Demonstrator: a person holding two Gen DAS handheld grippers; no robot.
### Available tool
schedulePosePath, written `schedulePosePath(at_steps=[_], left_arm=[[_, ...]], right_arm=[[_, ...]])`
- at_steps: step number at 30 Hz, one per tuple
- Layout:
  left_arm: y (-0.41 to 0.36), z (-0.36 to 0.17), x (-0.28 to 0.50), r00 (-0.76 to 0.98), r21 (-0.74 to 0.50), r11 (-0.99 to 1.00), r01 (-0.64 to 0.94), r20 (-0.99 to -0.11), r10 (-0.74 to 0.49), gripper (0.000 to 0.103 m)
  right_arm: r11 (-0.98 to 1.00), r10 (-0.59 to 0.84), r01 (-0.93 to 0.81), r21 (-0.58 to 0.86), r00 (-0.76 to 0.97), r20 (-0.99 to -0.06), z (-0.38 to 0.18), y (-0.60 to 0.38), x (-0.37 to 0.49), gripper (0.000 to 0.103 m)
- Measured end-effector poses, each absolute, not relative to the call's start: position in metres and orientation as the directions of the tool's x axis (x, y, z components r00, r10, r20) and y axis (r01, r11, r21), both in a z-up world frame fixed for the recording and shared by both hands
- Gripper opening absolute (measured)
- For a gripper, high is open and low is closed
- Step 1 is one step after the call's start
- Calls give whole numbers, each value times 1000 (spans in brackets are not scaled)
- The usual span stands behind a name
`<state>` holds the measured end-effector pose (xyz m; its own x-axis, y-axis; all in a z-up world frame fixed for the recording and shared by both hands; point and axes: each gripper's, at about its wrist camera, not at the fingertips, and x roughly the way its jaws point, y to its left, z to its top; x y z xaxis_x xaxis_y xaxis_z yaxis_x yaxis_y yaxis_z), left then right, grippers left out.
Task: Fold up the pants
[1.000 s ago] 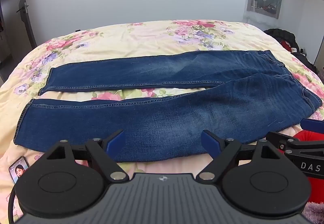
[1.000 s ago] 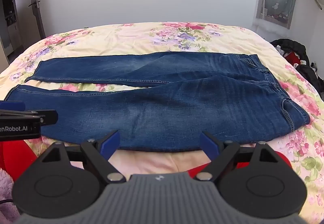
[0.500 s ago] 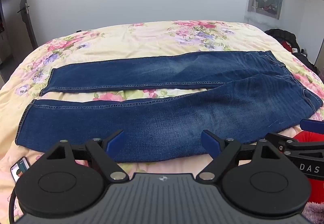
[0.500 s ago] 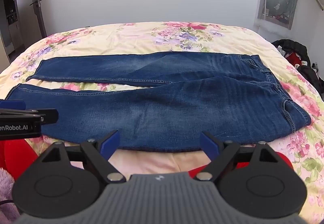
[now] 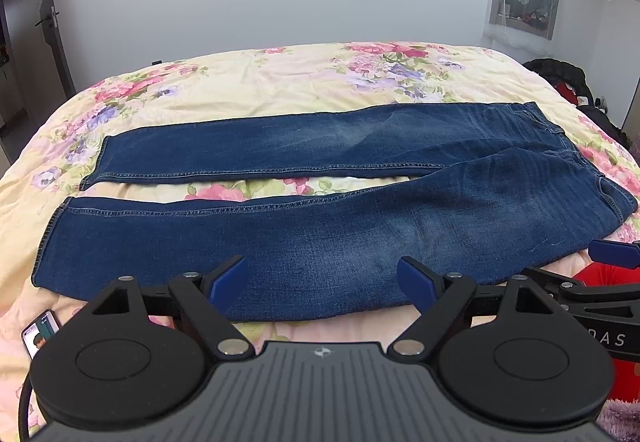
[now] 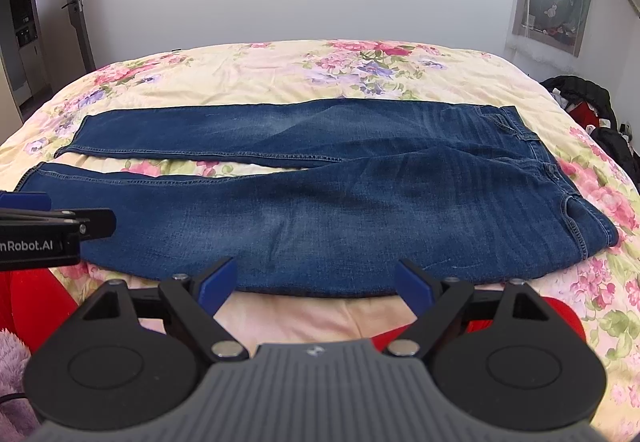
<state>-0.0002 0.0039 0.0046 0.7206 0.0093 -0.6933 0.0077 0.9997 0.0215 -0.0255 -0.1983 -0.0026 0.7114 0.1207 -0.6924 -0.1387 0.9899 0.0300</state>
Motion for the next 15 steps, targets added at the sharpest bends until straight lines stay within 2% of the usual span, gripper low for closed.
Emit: schedulePosePath(at_steps=[15], left_arm=[[8, 4, -3, 723, 15, 1000, 0, -691, 10, 98]], right_arm=[[991, 114, -131, 28, 713, -692, -4, -197, -27, 82]])
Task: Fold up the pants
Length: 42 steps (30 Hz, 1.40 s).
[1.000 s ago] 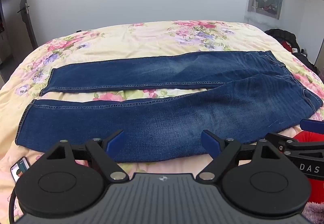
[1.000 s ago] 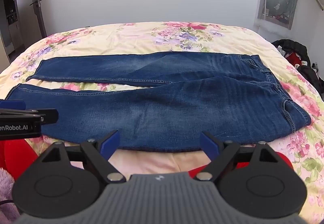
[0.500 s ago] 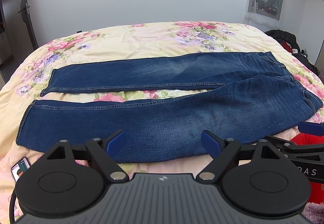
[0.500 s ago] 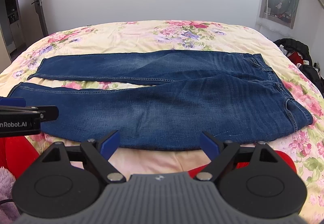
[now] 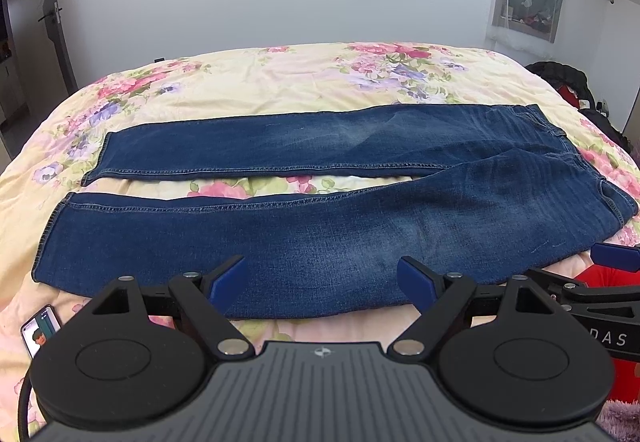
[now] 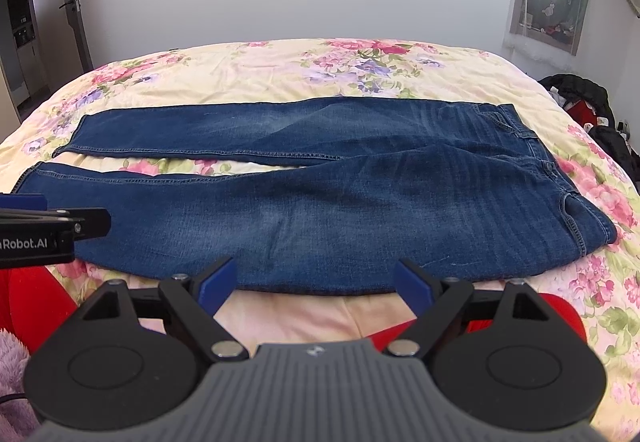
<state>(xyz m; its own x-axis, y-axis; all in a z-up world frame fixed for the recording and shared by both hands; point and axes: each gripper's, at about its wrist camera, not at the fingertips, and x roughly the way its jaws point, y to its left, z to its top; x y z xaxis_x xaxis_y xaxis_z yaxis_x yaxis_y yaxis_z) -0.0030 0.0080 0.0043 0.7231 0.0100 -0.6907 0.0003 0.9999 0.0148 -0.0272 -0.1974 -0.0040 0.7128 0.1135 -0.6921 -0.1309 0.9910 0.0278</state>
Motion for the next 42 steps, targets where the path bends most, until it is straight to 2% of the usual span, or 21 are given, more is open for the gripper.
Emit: schedulePosePath(at_steps=[42], left_arm=[[12, 4, -4, 721, 12, 1000, -1, -693, 9, 98]], right_arm=[[991, 117, -132, 32, 713, -691, -5, -196, -29, 82]])
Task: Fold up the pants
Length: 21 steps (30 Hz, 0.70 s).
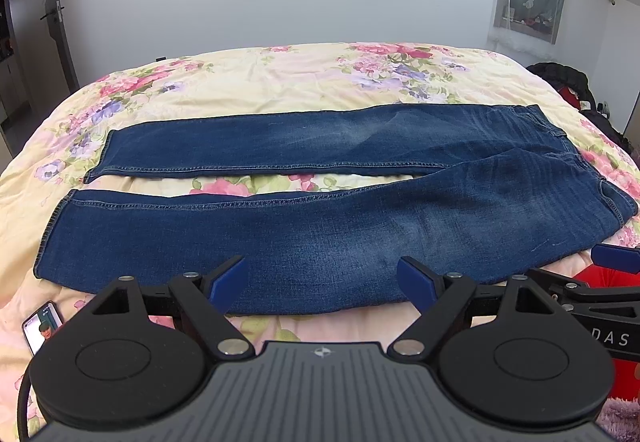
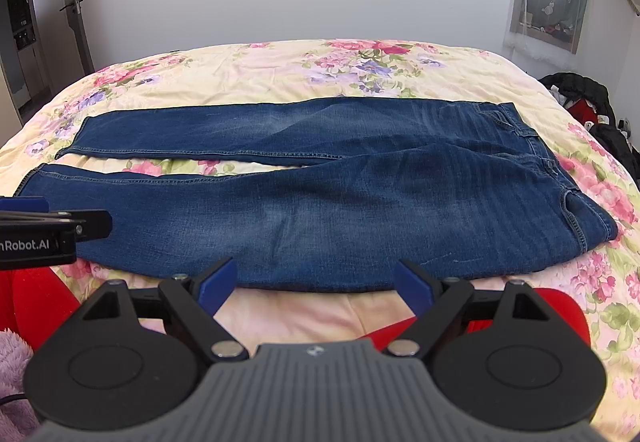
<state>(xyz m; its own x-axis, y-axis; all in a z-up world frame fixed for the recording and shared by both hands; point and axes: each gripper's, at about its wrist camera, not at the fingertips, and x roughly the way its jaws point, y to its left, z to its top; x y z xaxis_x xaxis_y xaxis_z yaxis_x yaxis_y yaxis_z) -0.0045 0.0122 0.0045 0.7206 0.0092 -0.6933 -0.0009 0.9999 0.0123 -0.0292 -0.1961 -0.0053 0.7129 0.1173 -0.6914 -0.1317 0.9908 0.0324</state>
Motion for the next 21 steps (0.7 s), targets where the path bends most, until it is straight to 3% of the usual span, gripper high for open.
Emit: schedulePosePath(at_steps=[11, 16, 21], left_arm=[[17, 5, 2, 752, 60, 998, 19, -658, 26, 97], [52, 8, 19, 776, 123, 992, -2, -625, 79, 83], [99, 11, 37, 757, 169, 984, 51, -649, 73, 67]], right_arm=[[986, 163, -149, 80, 719, -675, -9, -206, -27, 82], [980, 189, -106, 166, 742, -644, -20, -249, -3, 82], [996, 83, -47, 72, 743, -664, -25, -297, 29, 82]])
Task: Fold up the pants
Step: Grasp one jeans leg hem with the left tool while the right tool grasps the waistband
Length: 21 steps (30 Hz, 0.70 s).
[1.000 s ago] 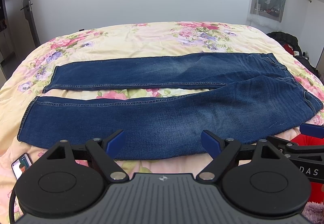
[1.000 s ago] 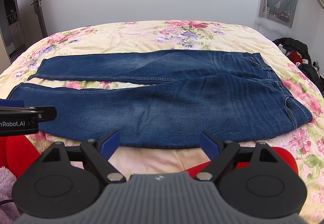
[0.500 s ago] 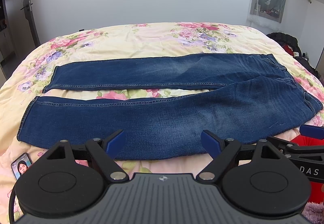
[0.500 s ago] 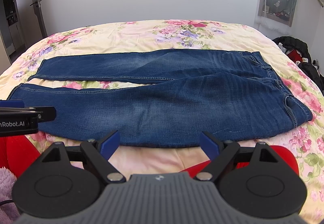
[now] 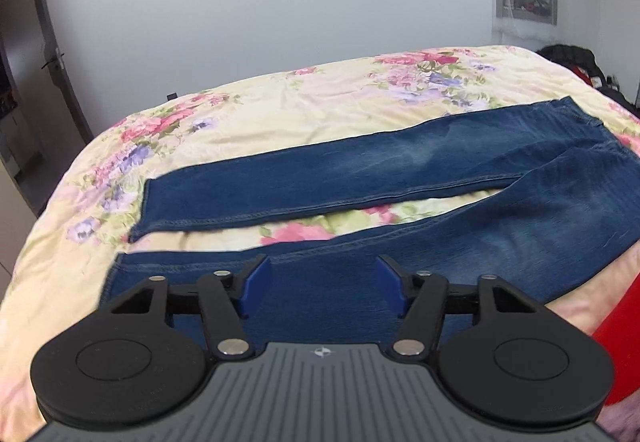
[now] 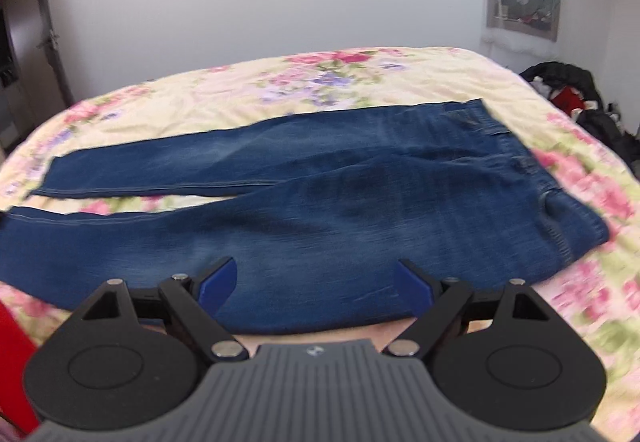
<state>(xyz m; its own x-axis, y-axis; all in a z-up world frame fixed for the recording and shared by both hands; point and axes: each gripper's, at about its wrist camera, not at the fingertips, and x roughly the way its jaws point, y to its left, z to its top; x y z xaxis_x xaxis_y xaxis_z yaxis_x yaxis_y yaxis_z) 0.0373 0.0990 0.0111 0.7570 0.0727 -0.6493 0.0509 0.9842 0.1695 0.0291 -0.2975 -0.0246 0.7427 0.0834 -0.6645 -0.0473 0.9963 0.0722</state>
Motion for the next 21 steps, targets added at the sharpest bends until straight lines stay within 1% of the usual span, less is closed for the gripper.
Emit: schedulePosePath(at_steps=[3, 4, 5, 6, 8, 10, 11, 13, 16, 18, 21], left_arm=[[132, 9, 49, 741, 209, 974, 91, -668, 74, 56], [143, 7, 53, 731, 219, 970, 104, -678, 74, 50], [155, 3, 56, 721, 234, 964, 125, -689, 73, 48], [166, -2, 59, 714, 252, 955, 158, -697, 66, 44], [185, -13, 59, 685, 300, 923, 241, -726, 57, 43], [198, -28, 58, 633, 365, 875, 319, -769, 90, 43], [204, -37, 58, 598, 390, 849, 355, -793, 114, 43], [215, -50, 56, 533, 402, 814, 420, -835, 138, 43], [223, -70, 55, 457, 403, 772, 492, -874, 165, 44], [227, -87, 57, 397, 401, 733, 549, -897, 194, 46], [225, -108, 64, 360, 412, 692, 593, -904, 229, 52]], right_arm=[[998, 58, -30, 54, 749, -660, -27, -332, 45, 82], [999, 41, -20, 39, 736, -675, -27, -342, 51, 82], [1000, 27, -9, 29, 718, -696, -29, -353, 58, 82], [1000, 20, 3, 31, 697, -717, -30, -365, 64, 82], [997, 16, 42, 58, 661, -750, -33, -386, 72, 80], [994, 14, 76, 80, 635, -773, -37, -405, 76, 73], [993, 6, 89, 78, 625, -780, -39, -411, 78, 70], [991, -17, 119, 68, 603, -798, -44, -420, 78, 62], [988, -21, 137, 71, 578, -816, -53, -427, 82, 55], [986, -26, 149, 72, 567, -823, -58, -432, 85, 54], [981, -32, 176, 80, 555, -831, -63, -439, 89, 53]])
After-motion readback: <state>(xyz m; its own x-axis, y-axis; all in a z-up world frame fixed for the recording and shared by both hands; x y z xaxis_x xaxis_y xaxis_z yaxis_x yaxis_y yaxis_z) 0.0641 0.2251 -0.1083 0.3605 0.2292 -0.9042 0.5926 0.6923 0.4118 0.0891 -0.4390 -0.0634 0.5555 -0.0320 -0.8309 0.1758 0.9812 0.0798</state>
